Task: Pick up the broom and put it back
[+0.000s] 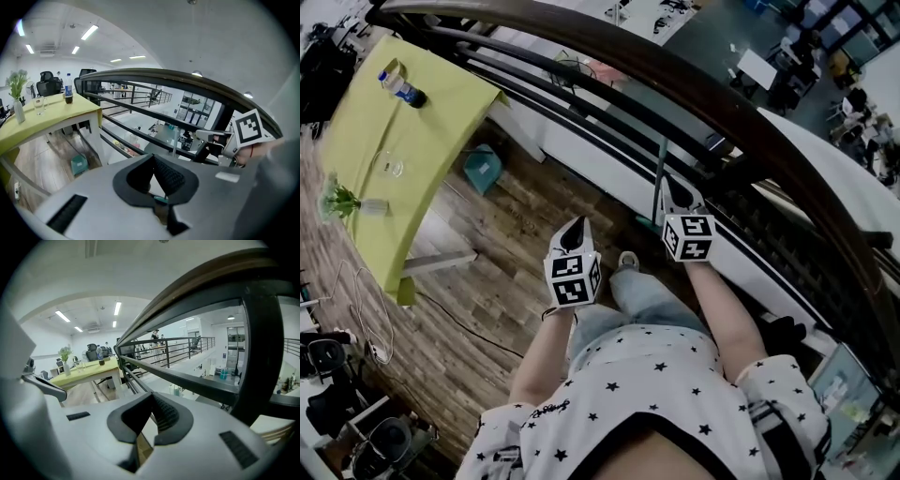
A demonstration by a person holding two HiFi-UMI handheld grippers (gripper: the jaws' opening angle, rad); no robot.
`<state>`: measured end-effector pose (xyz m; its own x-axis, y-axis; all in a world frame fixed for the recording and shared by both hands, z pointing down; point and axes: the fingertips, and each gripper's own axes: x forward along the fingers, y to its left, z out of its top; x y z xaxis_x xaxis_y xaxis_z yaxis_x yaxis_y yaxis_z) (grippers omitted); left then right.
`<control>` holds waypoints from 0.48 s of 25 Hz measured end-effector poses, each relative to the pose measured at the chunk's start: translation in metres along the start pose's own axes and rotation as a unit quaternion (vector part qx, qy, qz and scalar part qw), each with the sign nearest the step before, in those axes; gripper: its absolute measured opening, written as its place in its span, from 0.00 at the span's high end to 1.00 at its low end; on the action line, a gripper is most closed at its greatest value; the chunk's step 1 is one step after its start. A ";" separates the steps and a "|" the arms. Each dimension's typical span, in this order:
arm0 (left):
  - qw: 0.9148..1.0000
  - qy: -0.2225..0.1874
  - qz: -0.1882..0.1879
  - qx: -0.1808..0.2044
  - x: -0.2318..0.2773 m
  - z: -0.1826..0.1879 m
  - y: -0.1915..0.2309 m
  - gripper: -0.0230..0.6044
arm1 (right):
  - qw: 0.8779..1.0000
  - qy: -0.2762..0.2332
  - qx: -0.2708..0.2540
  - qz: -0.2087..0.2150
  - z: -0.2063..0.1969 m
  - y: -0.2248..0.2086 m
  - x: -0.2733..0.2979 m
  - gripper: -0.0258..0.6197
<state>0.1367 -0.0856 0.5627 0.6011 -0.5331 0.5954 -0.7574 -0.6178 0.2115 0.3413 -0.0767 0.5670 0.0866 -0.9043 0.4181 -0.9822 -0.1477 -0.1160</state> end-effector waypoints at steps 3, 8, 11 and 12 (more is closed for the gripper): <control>1.000 0.006 0.005 -0.004 0.011 -0.005 0.004 0.95 | 1.000 0.001 -0.001 -0.003 -0.005 -0.007 0.017 0.97; 1.000 0.011 0.009 -0.007 0.021 -0.009 0.001 0.95 | 1.000 0.011 0.013 -0.011 -0.018 -0.024 0.036 0.97; 1.000 0.009 0.012 -0.010 0.028 -0.010 -0.002 0.95 | 0.999 0.015 0.022 -0.017 -0.025 -0.034 0.048 0.97; 1.000 0.009 0.013 -0.012 0.030 -0.010 -0.002 0.95 | 0.999 0.017 0.025 -0.019 -0.027 -0.038 0.051 0.97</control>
<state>0.1537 -0.0944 0.5881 0.5760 -0.5385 0.6151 -0.7789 -0.5898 0.2130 0.3782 -0.1069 0.6171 0.1172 -0.8834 0.4538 -0.9687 -0.2023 -0.1436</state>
